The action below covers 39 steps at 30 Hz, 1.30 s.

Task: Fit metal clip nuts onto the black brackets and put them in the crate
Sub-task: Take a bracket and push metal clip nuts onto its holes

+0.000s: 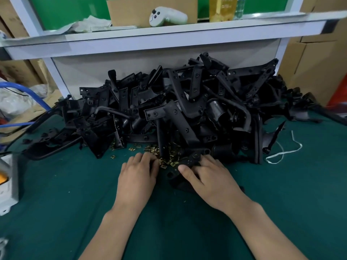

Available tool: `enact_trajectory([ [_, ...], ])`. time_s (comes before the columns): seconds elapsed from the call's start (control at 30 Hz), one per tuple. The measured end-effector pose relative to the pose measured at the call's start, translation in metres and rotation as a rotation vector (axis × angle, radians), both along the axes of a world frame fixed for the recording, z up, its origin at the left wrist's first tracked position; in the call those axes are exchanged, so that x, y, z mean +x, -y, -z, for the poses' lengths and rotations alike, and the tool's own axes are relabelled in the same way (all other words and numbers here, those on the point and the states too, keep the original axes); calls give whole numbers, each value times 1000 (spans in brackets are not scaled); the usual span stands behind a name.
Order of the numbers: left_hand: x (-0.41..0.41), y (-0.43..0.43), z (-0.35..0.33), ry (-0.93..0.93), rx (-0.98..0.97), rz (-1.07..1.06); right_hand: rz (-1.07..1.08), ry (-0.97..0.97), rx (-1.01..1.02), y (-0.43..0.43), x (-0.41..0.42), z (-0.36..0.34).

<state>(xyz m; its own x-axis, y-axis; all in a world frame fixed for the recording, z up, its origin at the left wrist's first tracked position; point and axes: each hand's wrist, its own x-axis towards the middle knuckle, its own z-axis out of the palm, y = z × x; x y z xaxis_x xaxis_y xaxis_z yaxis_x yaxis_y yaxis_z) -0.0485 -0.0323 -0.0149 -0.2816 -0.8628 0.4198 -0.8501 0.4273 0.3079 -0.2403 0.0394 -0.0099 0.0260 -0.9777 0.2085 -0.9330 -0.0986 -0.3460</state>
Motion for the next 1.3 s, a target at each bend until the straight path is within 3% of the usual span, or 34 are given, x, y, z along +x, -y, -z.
enact_trajectory([
  [0.1, -2, -3, -5, -100, -91, -7, 16, 12, -12, -1, 1, -3],
  [0.17, -3, -7, -9, -261, -57, 35, 55, 45, -46, -4, 0, -5],
  [0.3, -8, -13, -15, -785, 339, 171, 94, 96, -84, -11, -5, -6],
  [0.43, -12, -14, -13, -1019, 628, 311, 73, 174, -86, -13, -12, -3],
  [0.57, -15, -15, -10, -1039, 757, 380, 29, 206, -112, -12, -10, -3],
  [1.0, -16, -19, -14, -1117, 820, 394, -17, 255, -143, -8, -10, 8],
  [1.3, -18, -23, -16, -1017, 666, 398, -29, 260, -161, -8, -11, 9],
])
